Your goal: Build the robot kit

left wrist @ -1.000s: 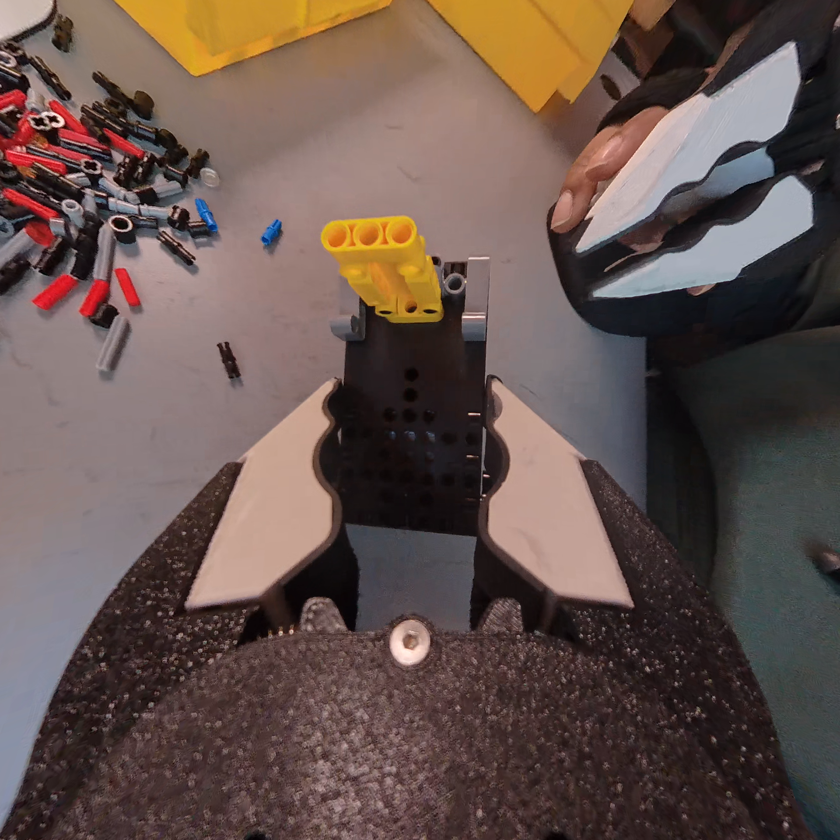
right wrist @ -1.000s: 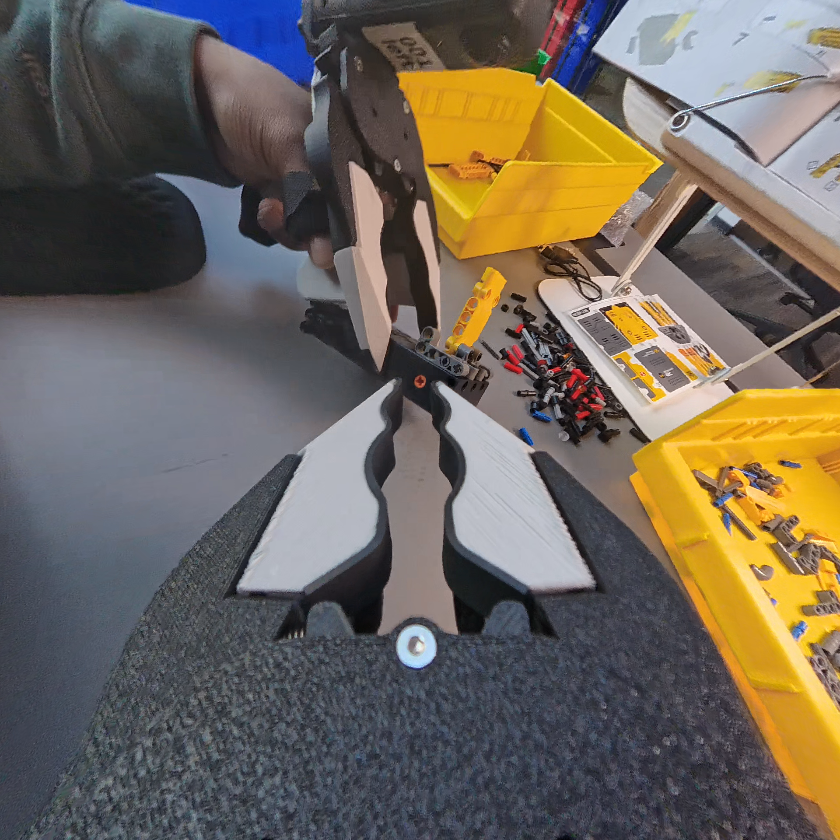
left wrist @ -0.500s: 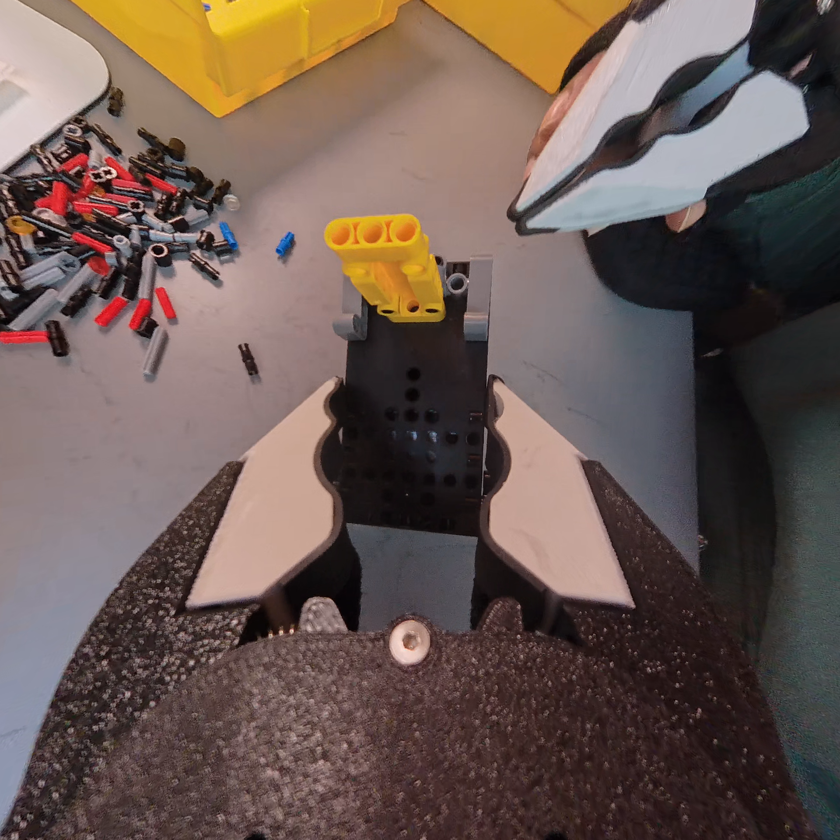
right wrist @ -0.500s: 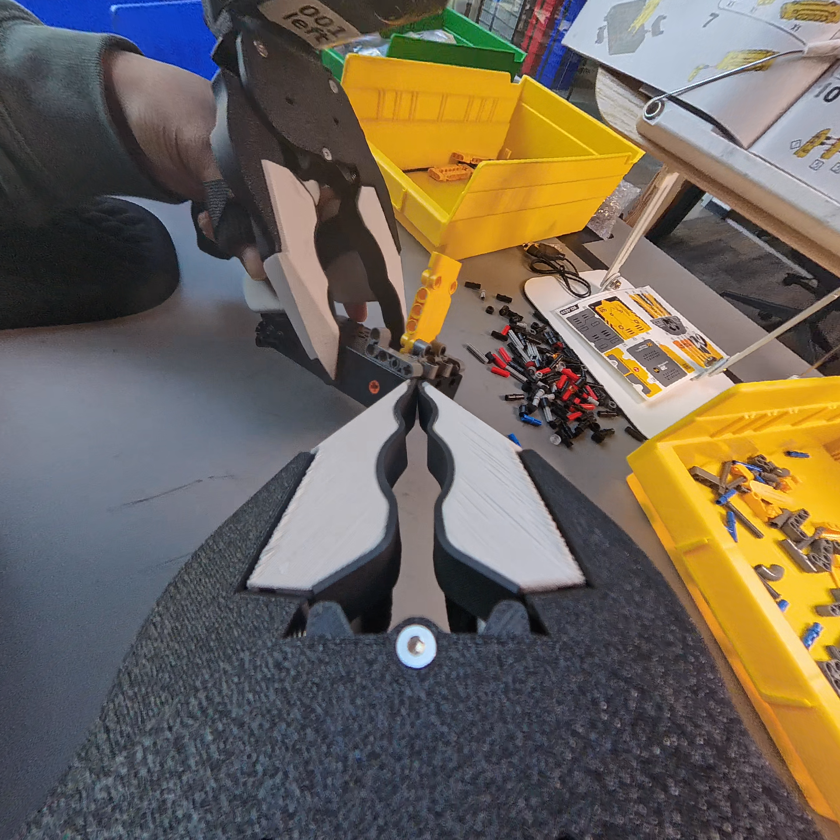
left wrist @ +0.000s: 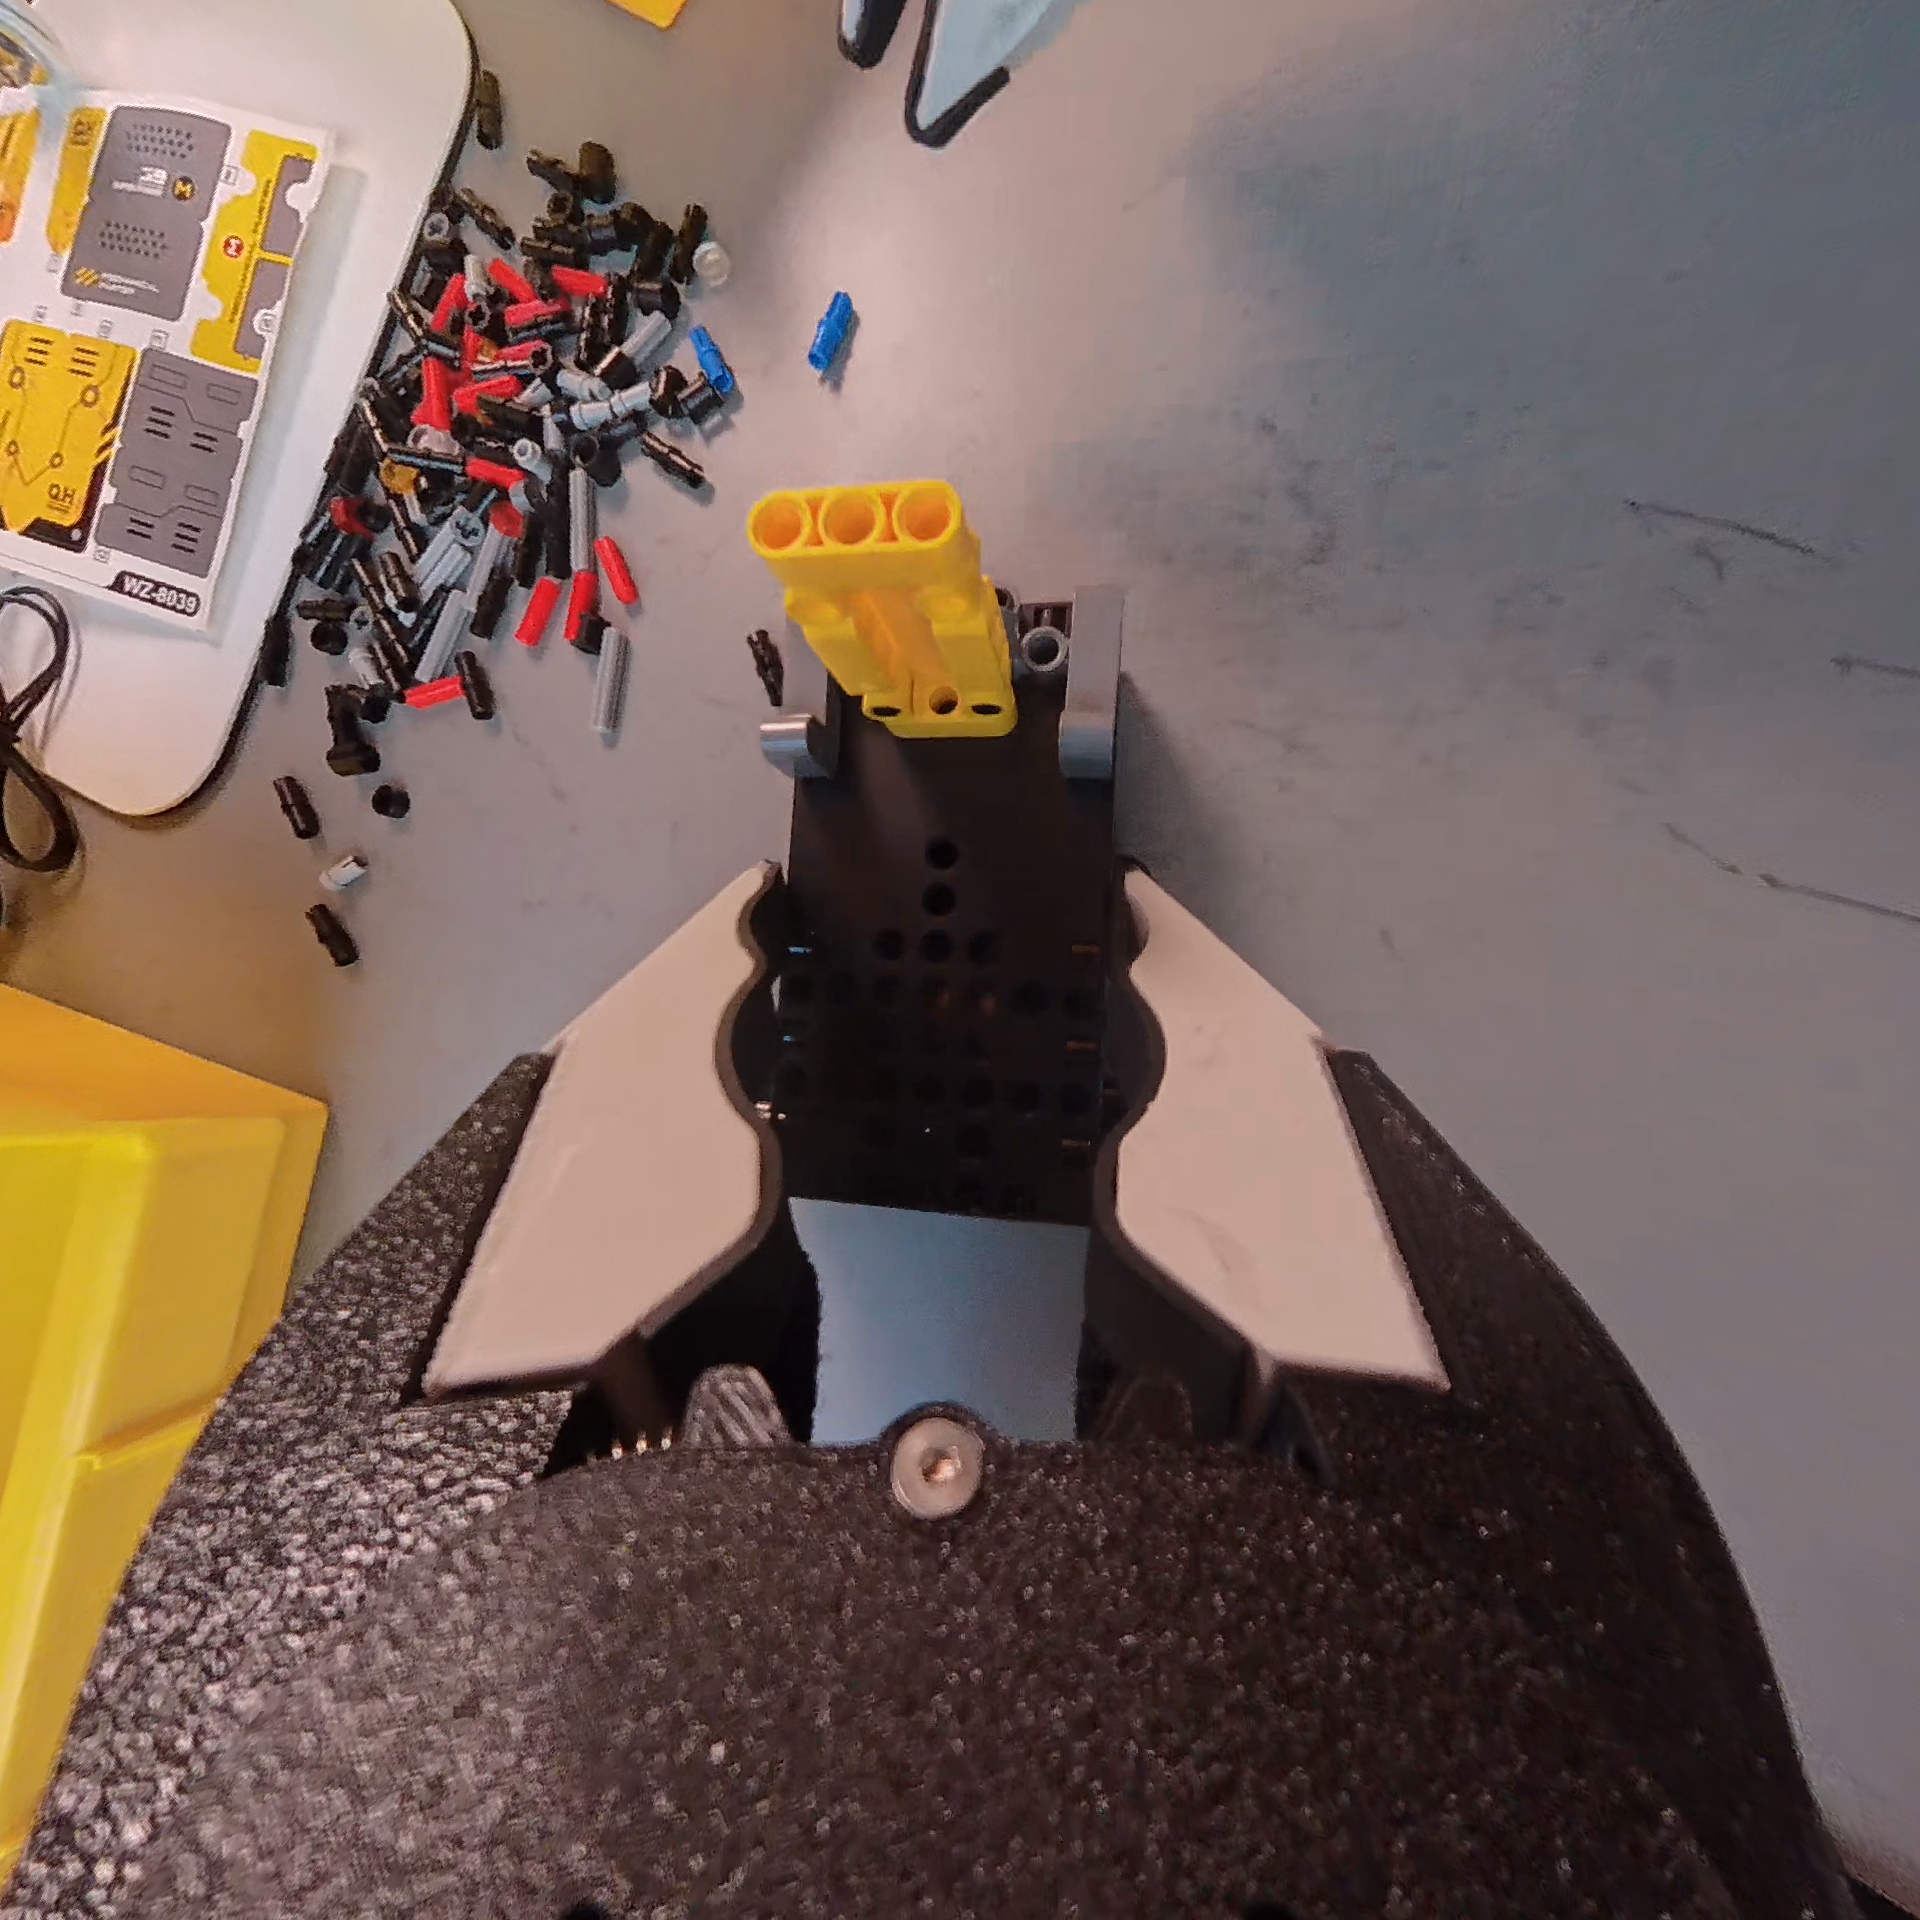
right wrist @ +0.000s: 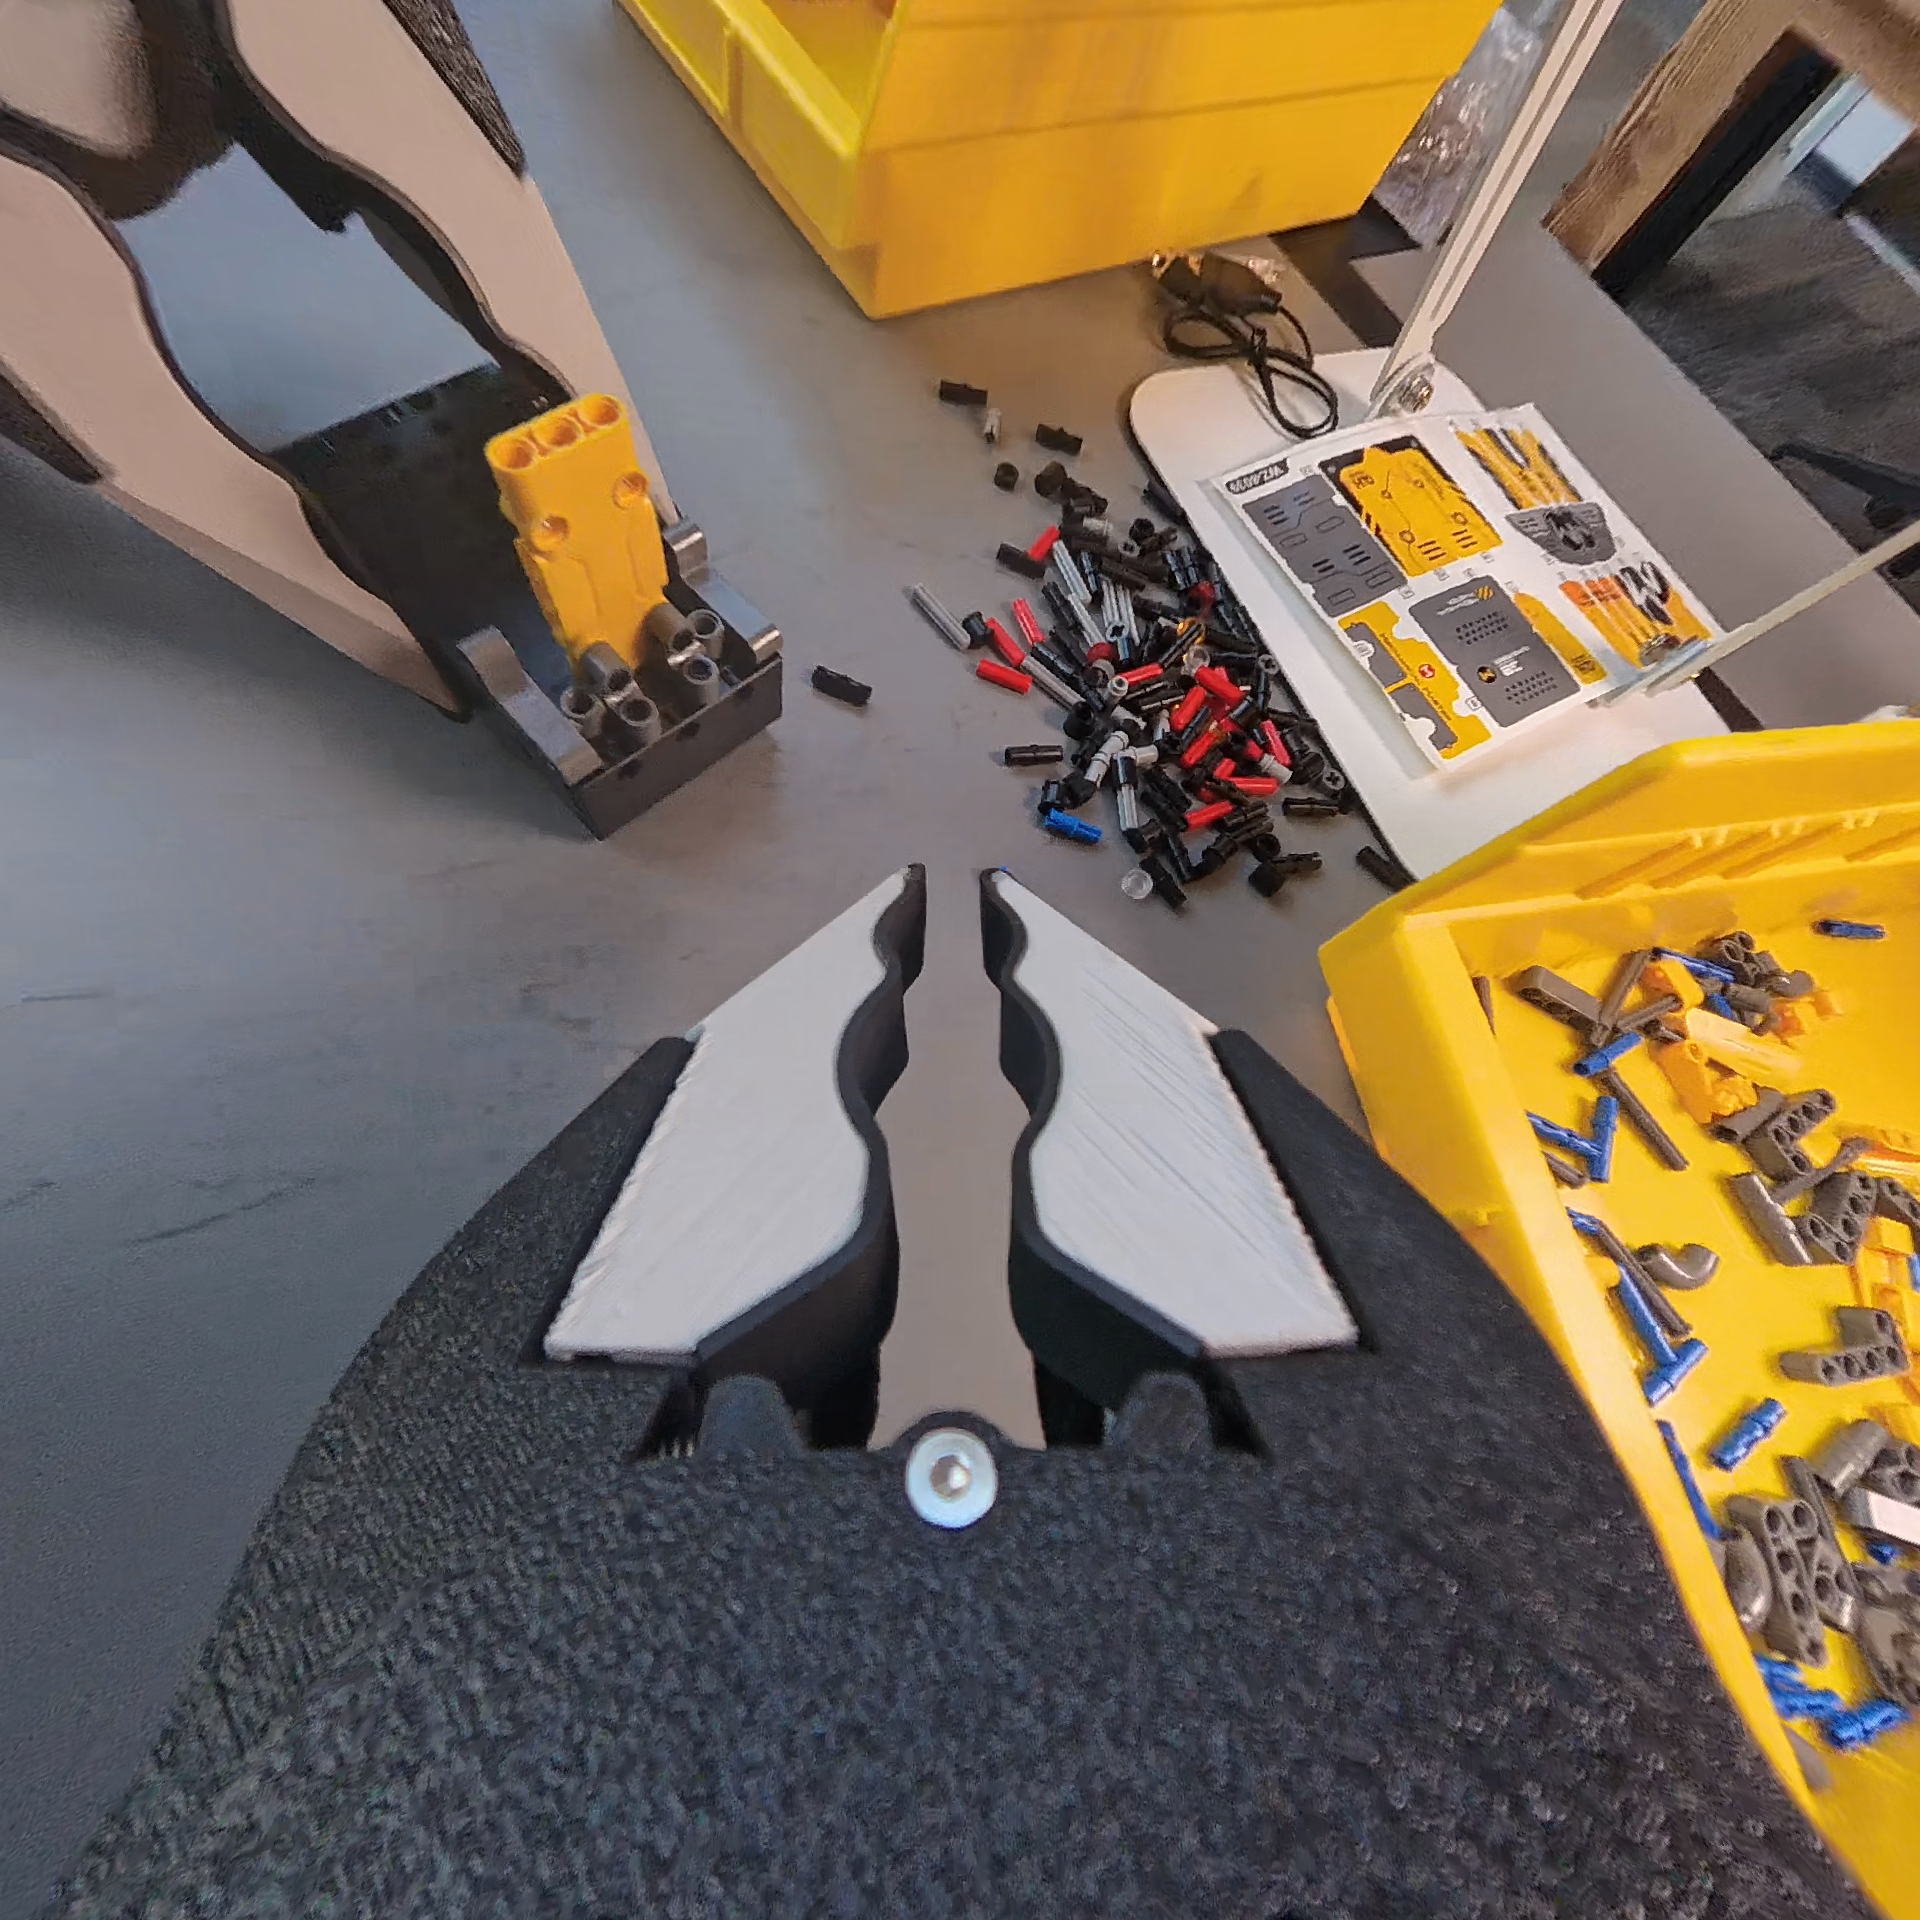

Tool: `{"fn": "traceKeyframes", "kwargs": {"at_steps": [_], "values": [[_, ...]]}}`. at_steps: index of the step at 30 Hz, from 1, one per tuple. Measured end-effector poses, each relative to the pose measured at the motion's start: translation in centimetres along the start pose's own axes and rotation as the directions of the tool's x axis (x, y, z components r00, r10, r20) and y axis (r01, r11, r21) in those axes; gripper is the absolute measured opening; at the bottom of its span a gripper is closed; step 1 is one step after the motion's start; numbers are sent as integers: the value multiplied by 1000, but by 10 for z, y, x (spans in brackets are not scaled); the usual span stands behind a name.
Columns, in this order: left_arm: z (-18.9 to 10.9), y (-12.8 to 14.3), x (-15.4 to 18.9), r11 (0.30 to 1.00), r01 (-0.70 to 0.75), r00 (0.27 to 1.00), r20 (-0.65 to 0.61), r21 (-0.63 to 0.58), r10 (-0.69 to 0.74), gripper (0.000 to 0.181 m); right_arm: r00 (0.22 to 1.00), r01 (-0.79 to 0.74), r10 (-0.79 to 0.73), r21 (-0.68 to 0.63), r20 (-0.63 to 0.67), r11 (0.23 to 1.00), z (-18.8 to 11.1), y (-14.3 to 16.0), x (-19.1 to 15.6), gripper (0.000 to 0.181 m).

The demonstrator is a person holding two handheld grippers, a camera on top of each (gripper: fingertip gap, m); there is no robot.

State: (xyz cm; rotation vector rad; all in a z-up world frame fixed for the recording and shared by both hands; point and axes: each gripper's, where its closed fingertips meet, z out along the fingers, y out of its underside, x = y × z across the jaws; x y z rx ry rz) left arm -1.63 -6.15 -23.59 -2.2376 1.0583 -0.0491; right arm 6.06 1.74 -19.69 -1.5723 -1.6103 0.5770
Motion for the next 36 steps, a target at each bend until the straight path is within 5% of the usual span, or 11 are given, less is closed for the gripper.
{"fn": "traceKeyframes", "kwargs": {"at_steps": [12,36], "values": [[-3,-11,-4,992,54,998,-18,113,-52,60,985,69,-37,-189,169,980,36,24,18,15],[1,-11,-5,984,37,999,-33,175,-32,56,965,59,1,-219,263,974,47,30,10,4]]}}
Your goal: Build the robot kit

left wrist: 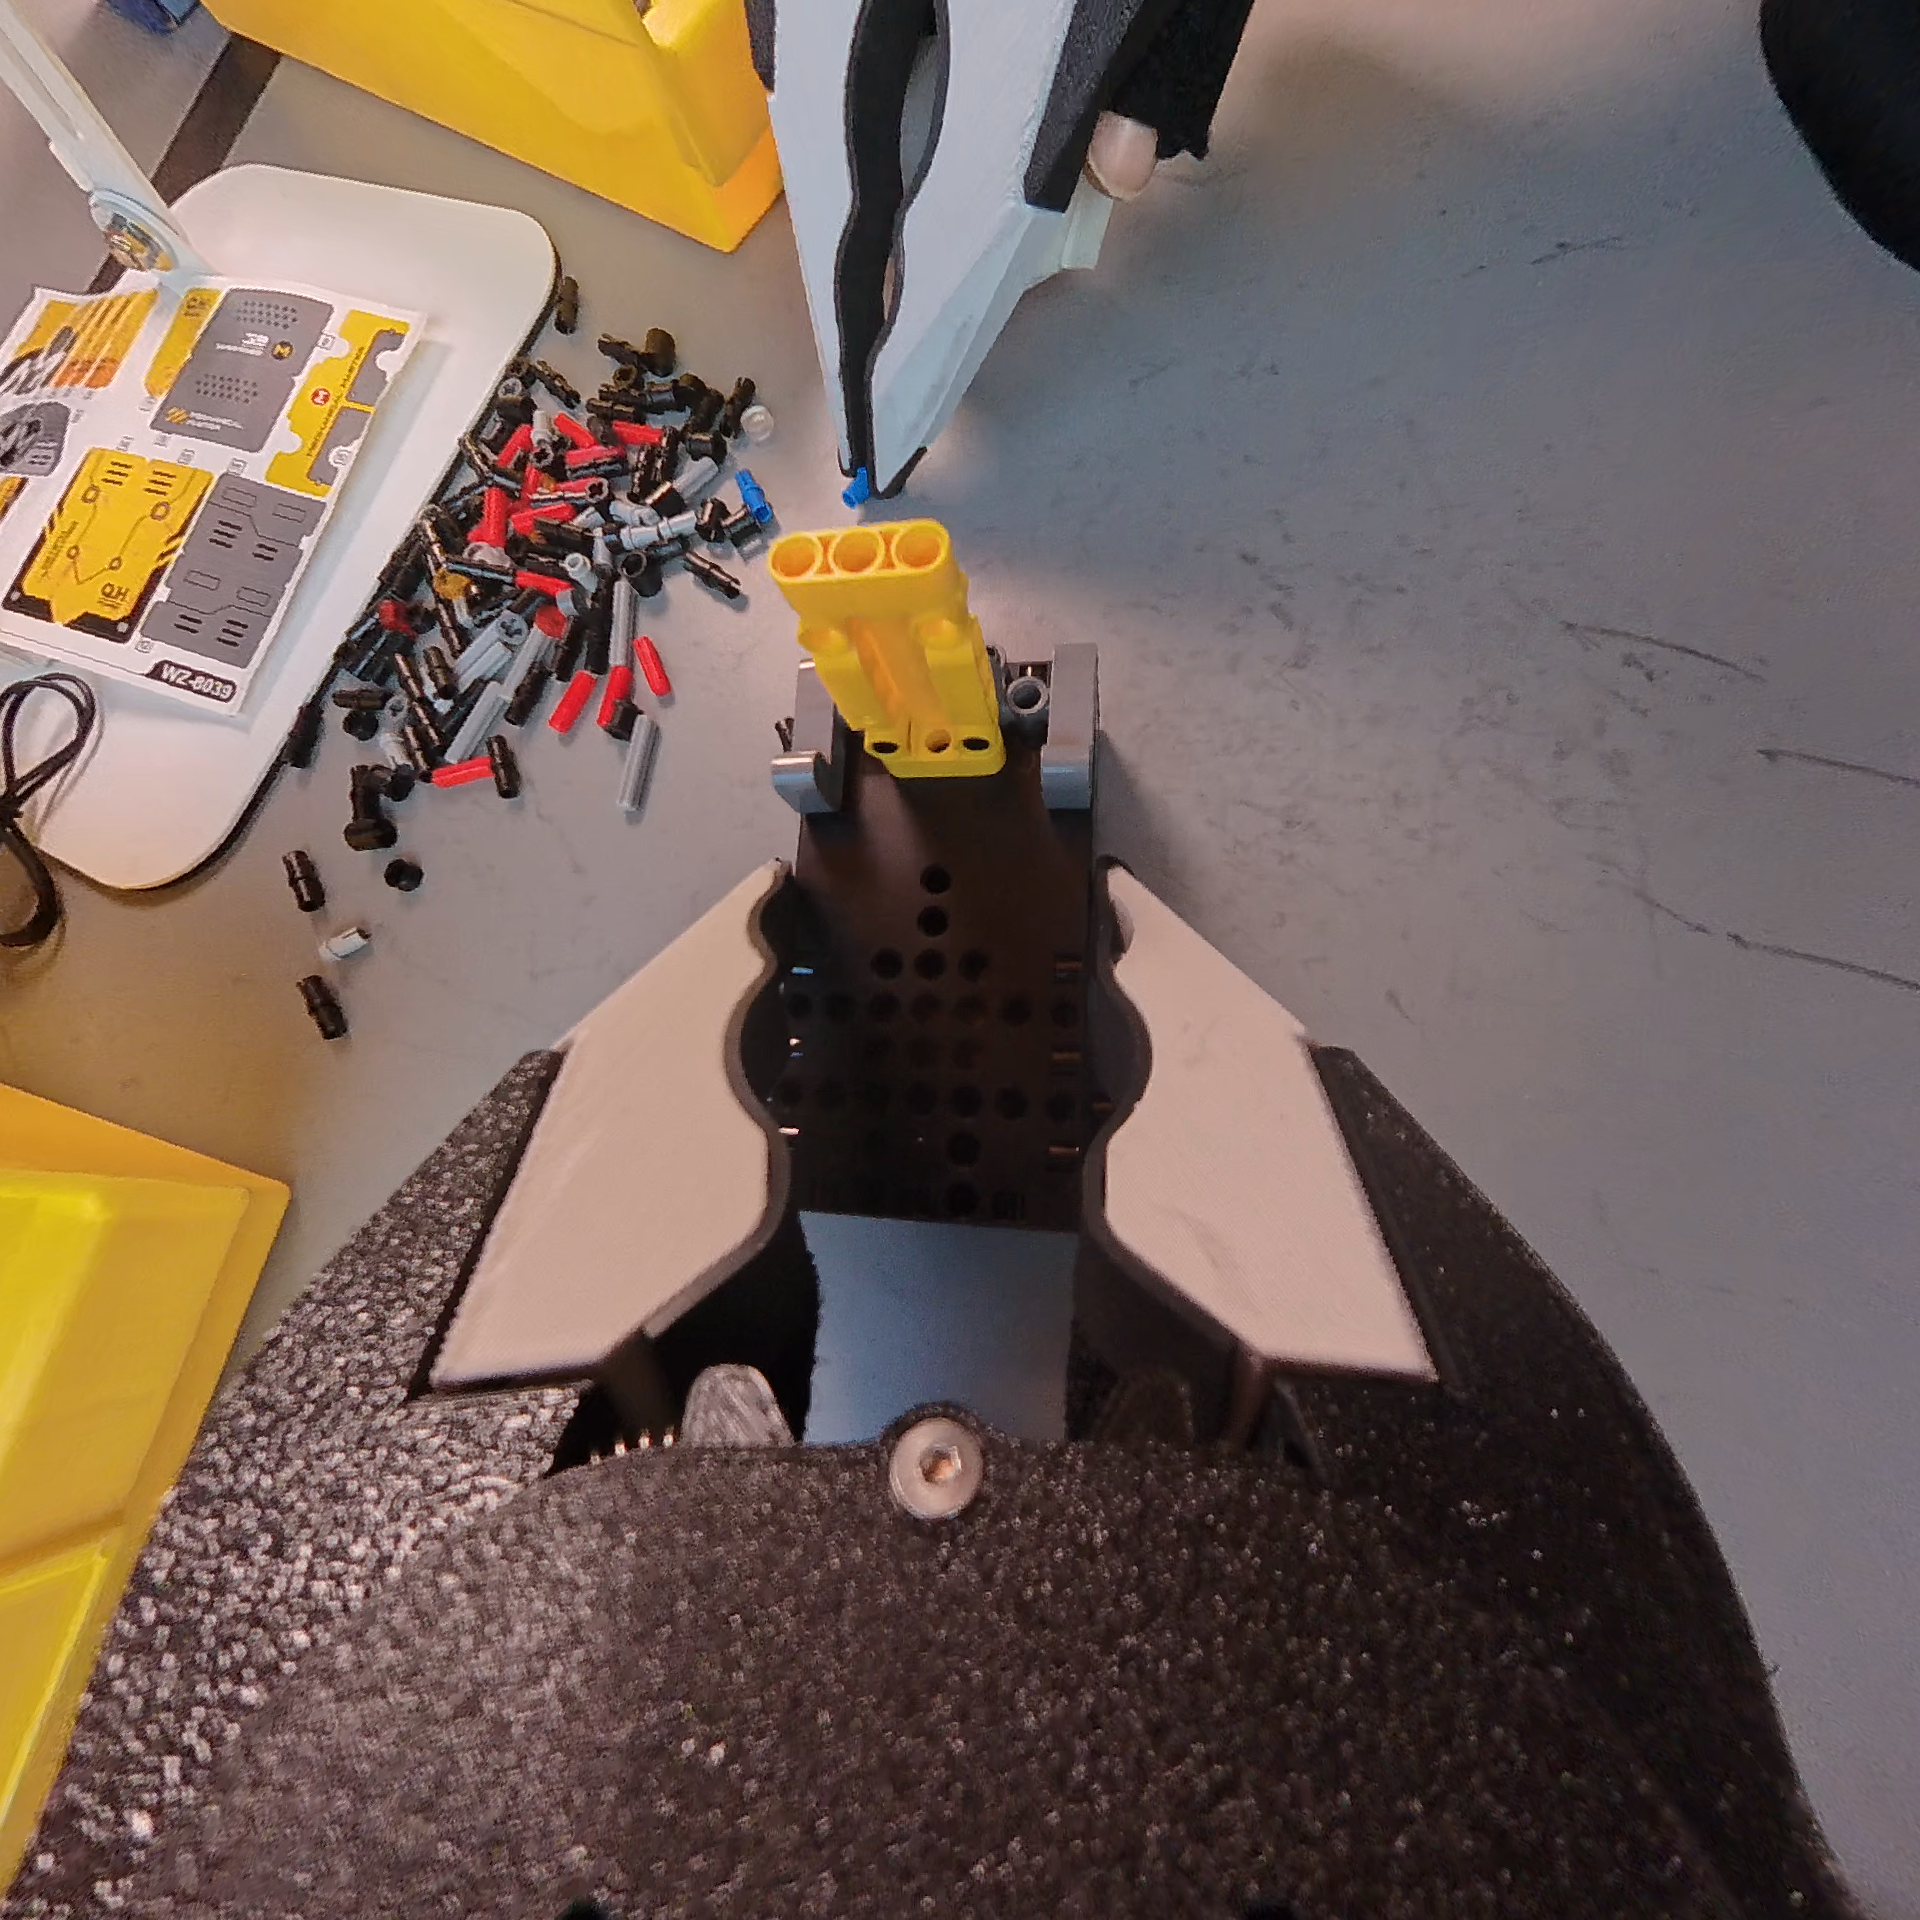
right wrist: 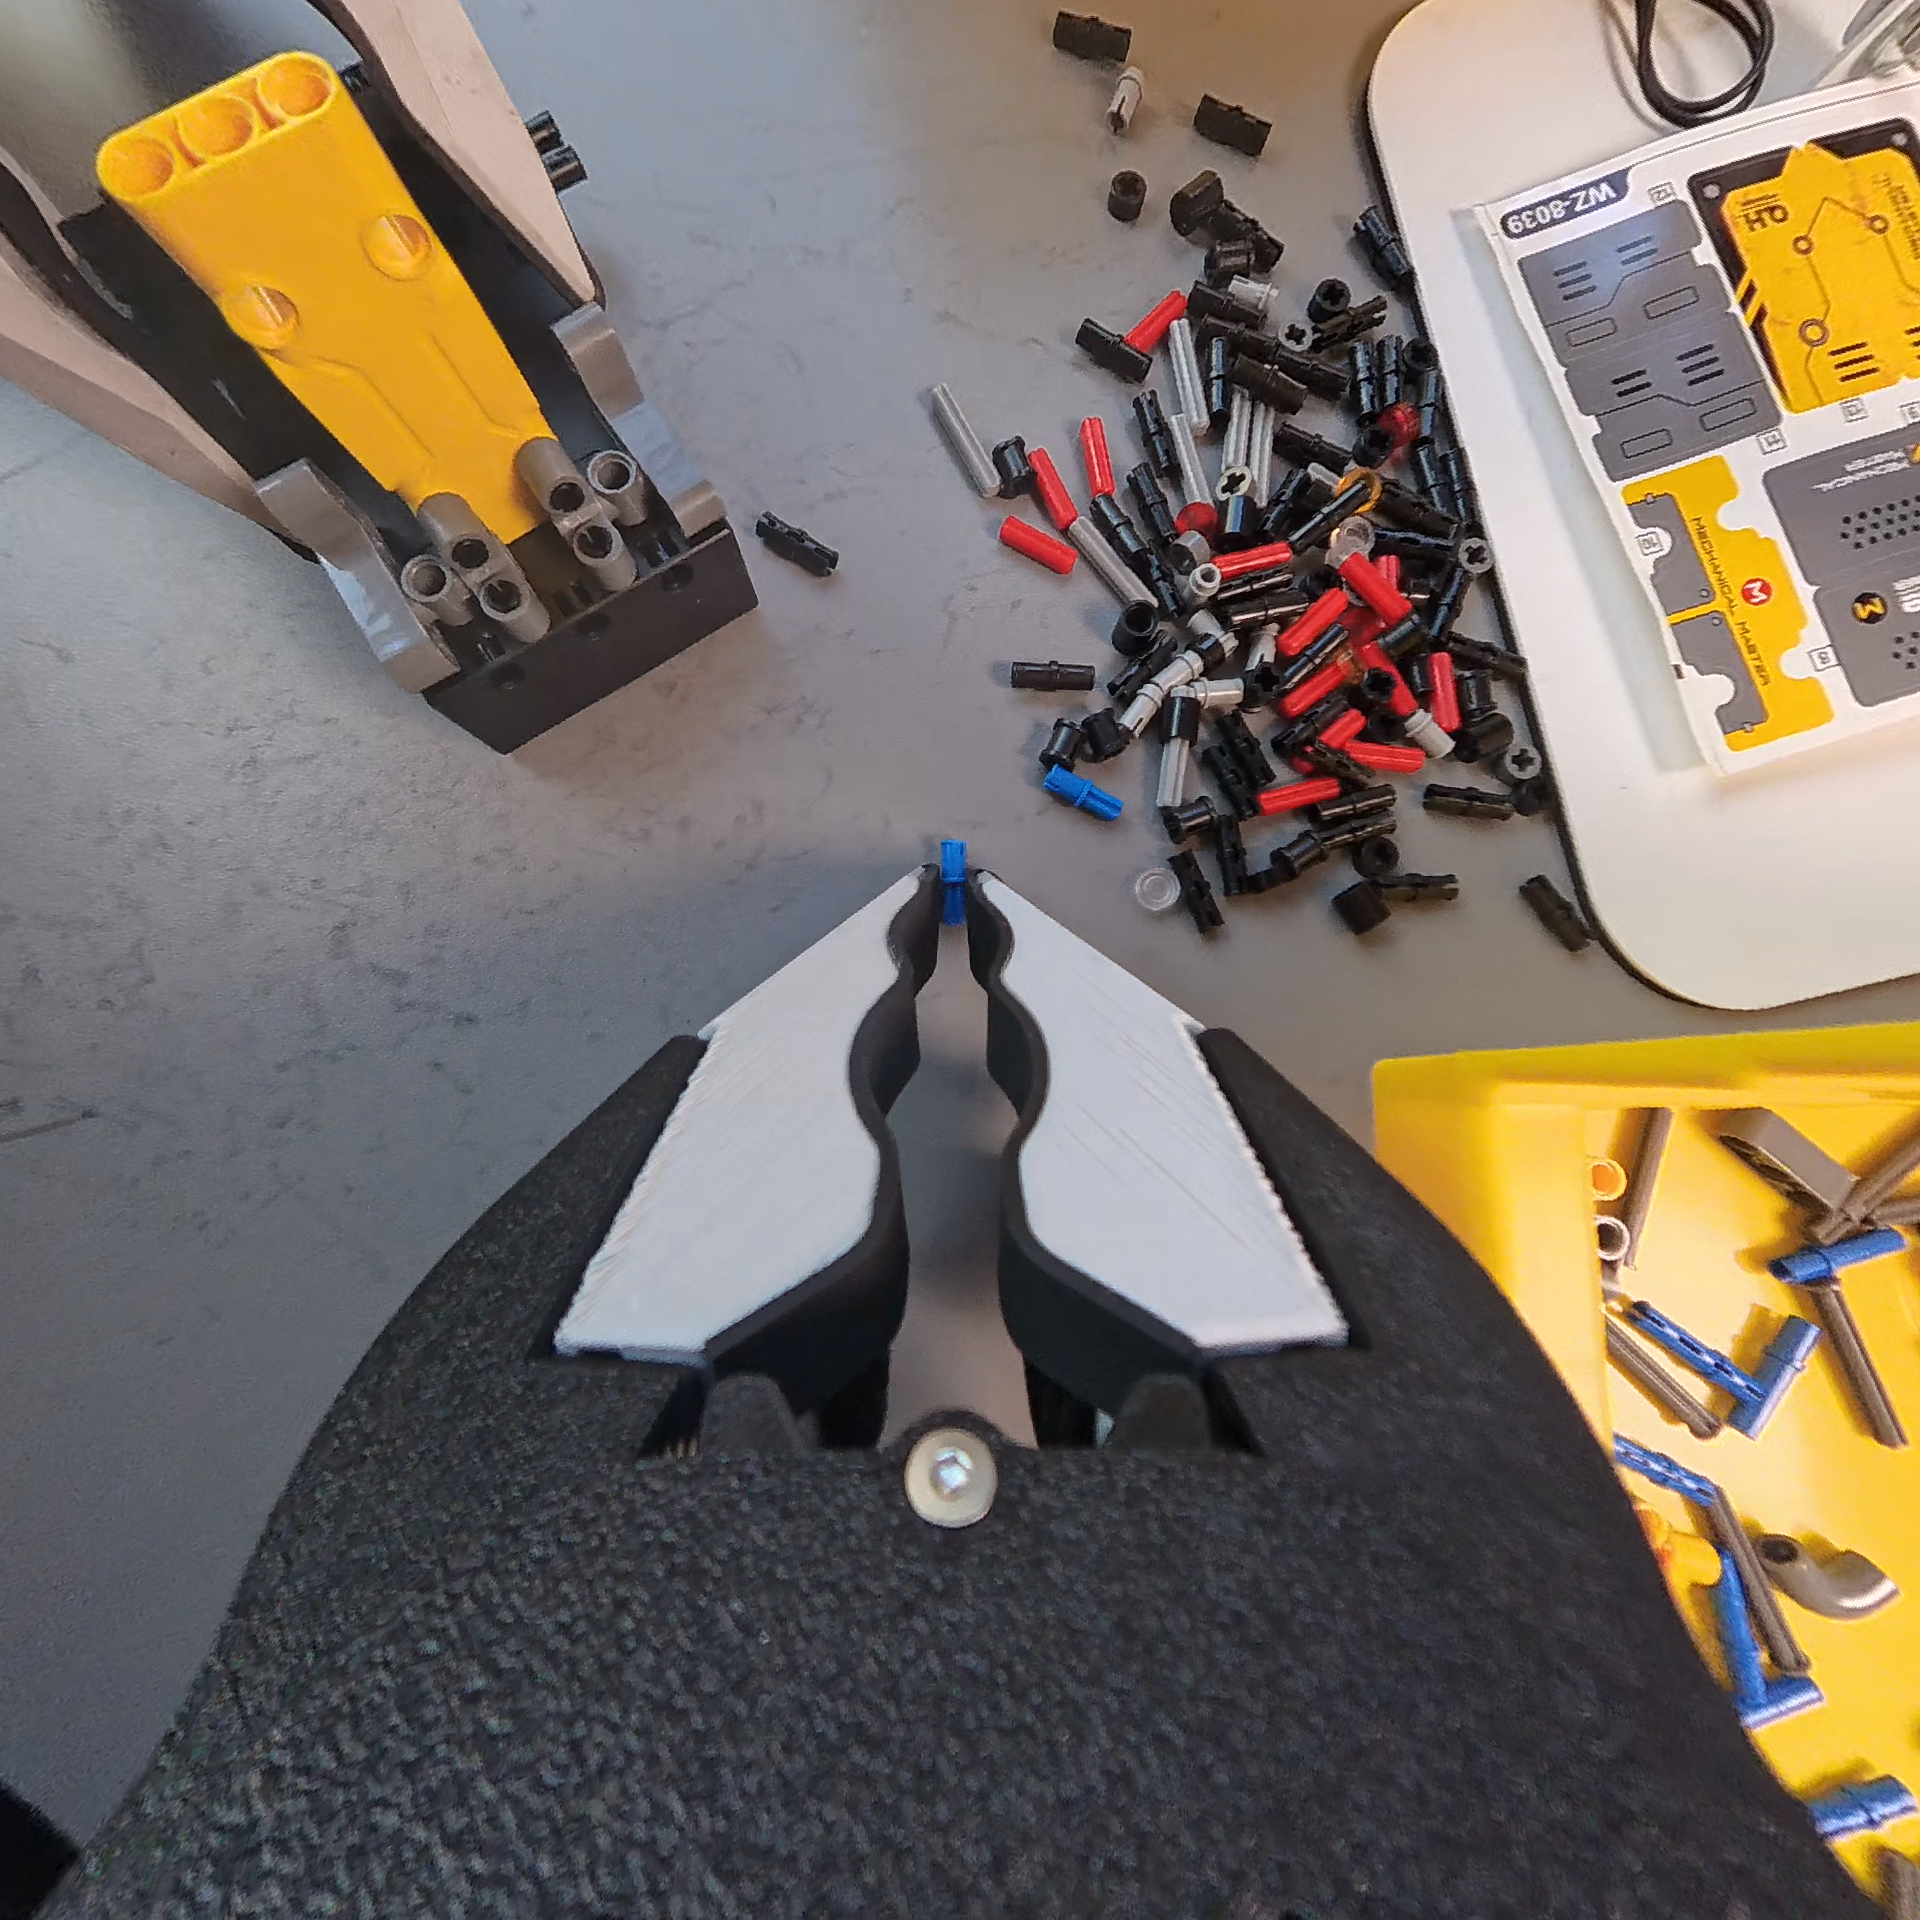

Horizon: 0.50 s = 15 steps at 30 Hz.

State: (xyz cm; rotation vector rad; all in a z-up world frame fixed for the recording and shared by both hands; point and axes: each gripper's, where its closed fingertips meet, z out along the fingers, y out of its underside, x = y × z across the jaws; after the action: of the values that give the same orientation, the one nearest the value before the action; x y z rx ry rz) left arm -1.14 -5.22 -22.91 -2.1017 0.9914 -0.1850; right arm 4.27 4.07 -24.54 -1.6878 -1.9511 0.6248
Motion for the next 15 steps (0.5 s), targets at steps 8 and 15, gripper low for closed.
{"fn": "traceKeyframes", "kwargs": {"at_steps": [8,15], "values": [[-51,-69,-4,907,66,998,-13,416,-67,46,911,-373,137,634,389,678,-91,-112,-55,4],[-81,-109,8,793,-91,988,152,603,-3,26,761,-637,182,664,623,392,-104,-140,-99,5]]}}
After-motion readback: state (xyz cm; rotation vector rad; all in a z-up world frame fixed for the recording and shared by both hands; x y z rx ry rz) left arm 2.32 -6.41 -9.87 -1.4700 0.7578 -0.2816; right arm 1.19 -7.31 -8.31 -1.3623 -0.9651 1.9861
